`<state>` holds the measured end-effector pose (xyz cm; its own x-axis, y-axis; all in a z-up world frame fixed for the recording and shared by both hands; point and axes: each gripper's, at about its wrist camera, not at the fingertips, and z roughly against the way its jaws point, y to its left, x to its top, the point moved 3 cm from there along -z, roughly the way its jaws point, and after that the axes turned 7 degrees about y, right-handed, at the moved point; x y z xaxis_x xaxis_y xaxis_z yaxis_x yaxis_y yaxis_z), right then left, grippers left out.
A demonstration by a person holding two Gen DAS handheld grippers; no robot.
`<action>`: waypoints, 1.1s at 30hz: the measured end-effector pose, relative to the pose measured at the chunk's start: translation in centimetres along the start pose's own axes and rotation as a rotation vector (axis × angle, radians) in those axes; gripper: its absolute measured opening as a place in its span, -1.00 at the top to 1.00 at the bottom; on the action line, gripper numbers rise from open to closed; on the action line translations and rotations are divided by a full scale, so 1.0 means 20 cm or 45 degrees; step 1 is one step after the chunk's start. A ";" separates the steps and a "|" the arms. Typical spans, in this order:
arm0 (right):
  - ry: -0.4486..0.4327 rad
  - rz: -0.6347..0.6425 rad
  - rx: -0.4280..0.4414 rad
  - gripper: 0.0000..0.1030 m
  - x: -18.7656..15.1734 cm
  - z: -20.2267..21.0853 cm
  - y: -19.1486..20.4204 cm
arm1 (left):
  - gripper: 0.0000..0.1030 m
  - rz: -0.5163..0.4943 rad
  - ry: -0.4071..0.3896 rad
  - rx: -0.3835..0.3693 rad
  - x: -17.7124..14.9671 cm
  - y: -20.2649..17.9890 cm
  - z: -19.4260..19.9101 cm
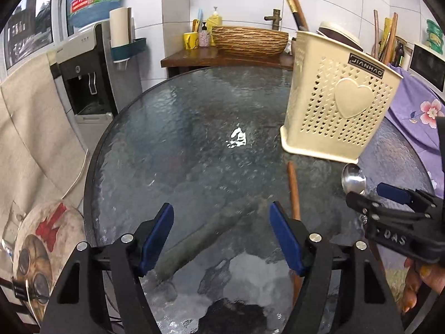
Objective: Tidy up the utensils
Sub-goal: 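Close the right gripper on the brown-handled steel spoon while the left grasps a wooden chopstick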
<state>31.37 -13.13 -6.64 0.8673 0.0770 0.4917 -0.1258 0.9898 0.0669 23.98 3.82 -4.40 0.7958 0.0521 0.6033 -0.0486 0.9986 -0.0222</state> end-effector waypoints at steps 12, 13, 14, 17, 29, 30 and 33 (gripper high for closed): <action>-0.005 0.051 -0.040 0.07 0.07 -0.06 0.05 | -0.32 -0.071 0.036 -0.056 -0.02 -0.09 -0.02; -0.007 0.055 -0.032 0.07 0.07 -0.05 0.05 | -0.31 -0.080 0.039 -0.063 -0.03 -0.11 -0.02; -0.008 0.054 -0.025 0.07 0.07 -0.05 0.04 | -0.29 -0.095 0.044 -0.074 -0.03 -0.13 -0.03; -0.020 0.030 0.005 0.07 0.06 -0.03 -0.01 | -0.26 -0.140 0.058 -0.093 -0.01 -0.19 -0.05; -0.067 -0.006 0.033 0.07 0.03 0.08 -0.13 | 0.17 -0.290 0.177 -0.121 0.10 -0.37 -0.23; -0.070 -0.006 0.035 0.07 0.03 0.09 -0.14 | 0.18 -0.289 0.183 -0.123 0.11 -0.37 -0.24; -0.072 -0.007 0.040 0.07 0.02 0.09 -0.14 | 0.35 -0.295 0.195 -0.134 0.13 -0.39 -0.25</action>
<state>31.22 -16.03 -4.99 0.8394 0.0638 0.5398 -0.1370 0.9859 0.0965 29.52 -3.76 -6.69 0.8606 -0.1841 0.4748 0.2015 0.9794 0.0144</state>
